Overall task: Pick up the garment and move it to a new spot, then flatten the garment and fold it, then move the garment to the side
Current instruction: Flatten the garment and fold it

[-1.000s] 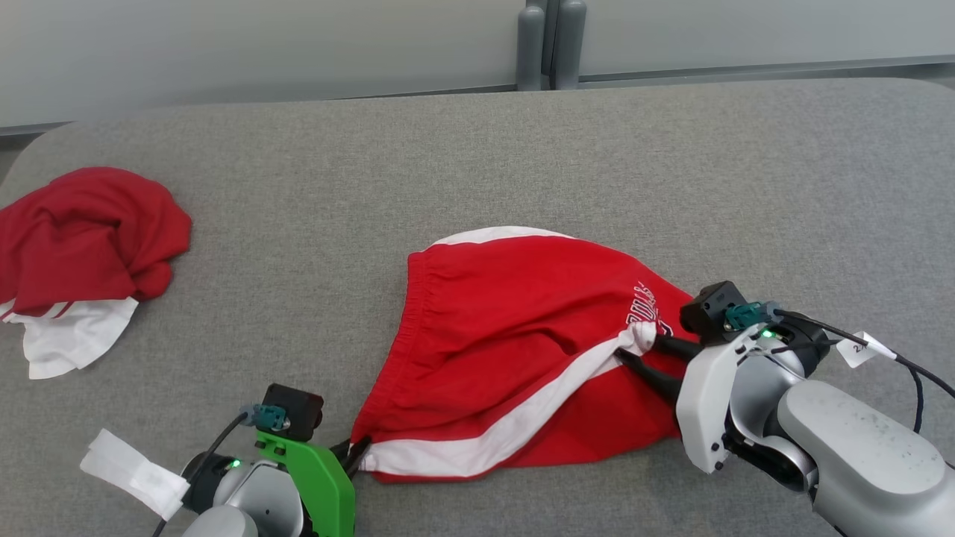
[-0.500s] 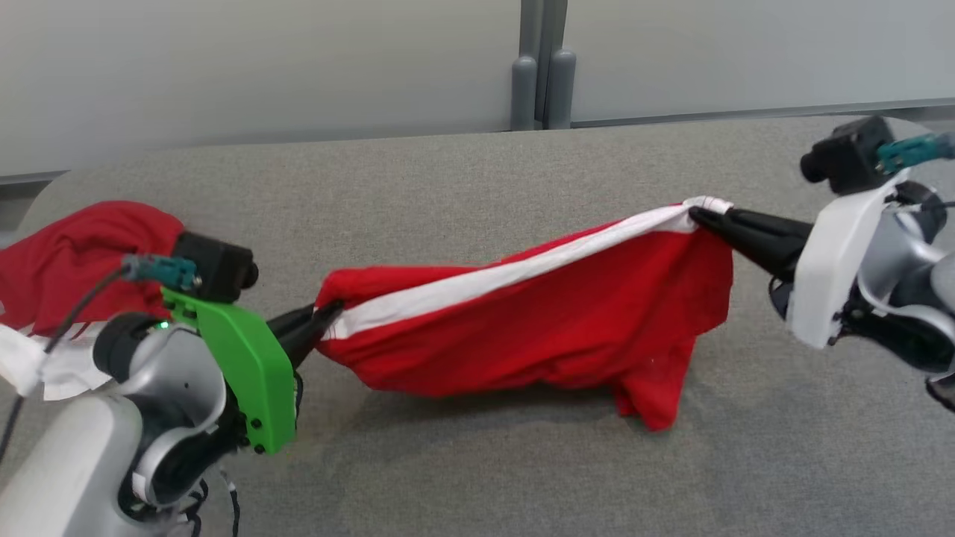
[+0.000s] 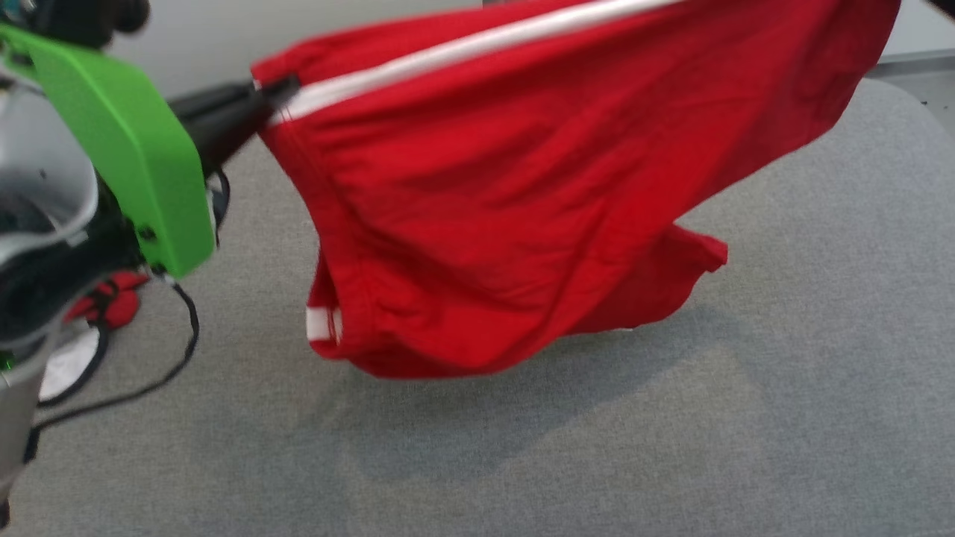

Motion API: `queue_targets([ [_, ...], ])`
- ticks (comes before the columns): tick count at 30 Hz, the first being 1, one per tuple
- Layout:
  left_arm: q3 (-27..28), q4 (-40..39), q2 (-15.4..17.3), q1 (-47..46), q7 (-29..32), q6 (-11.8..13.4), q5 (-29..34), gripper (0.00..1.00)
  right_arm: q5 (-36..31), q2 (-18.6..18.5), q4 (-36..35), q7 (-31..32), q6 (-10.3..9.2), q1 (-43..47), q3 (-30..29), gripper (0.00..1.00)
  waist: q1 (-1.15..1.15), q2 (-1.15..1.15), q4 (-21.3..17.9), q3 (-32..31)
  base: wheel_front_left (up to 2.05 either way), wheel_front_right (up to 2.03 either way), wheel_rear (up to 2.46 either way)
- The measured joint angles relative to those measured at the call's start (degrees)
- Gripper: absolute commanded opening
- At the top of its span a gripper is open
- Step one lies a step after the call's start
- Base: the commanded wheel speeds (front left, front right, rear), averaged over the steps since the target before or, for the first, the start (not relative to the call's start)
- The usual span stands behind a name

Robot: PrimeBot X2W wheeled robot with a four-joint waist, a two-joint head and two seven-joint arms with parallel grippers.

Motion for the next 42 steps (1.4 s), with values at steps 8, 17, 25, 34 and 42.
queue_targets([
  [8, -2.14, 18.08, -5.78, -29.27, -2.99, 1.83, 10.98, 0.00, -15.51, 10.22, 10.56, -2.32, 0.01, -22.52, -1.51, 0.00, 0.00, 0.00, -0.64, 10.45, 0.00, 0.00, 0.00],
  [17, -4.52, 37.01, -13.69, -51.63, -24.99, -0.97, 23.81, 0.00, -32.72, 22.38, 28.88, -15.90, 0.00, -47.58, -3.39, 0.00, 0.01, 0.00, 1.02, 24.47, 0.00, 0.00, 0.00],
  [25, -7.95, 51.76, -17.36, -58.58, -45.34, -5.99, 29.82, 0.00, -37.79, 31.50, 42.88, -28.81, -0.04, -54.84, -3.83, 0.00, 0.01, 0.00, 3.31, 36.08, 0.00, 0.00, 0.00],
  [34, -12.57, 60.46, -19.97, -42.13, -50.48, -11.68, 24.83, 0.00, -26.82, 24.69, 38.42, -35.28, -0.05, -31.35, 8.53, 0.00, 0.01, 0.00, 4.89, 42.86, 0.00, 0.00, 0.00],
  [42, -16.37, 49.22, -14.75, -22.27, -50.52, -12.35, 16.27, 0.00, -19.63, 11.04, 24.37, -40.22, -0.05, -8.60, 14.19, 0.00, -0.01, 0.00, 5.31, 38.73, 0.00, 0.00, 0.00],
])
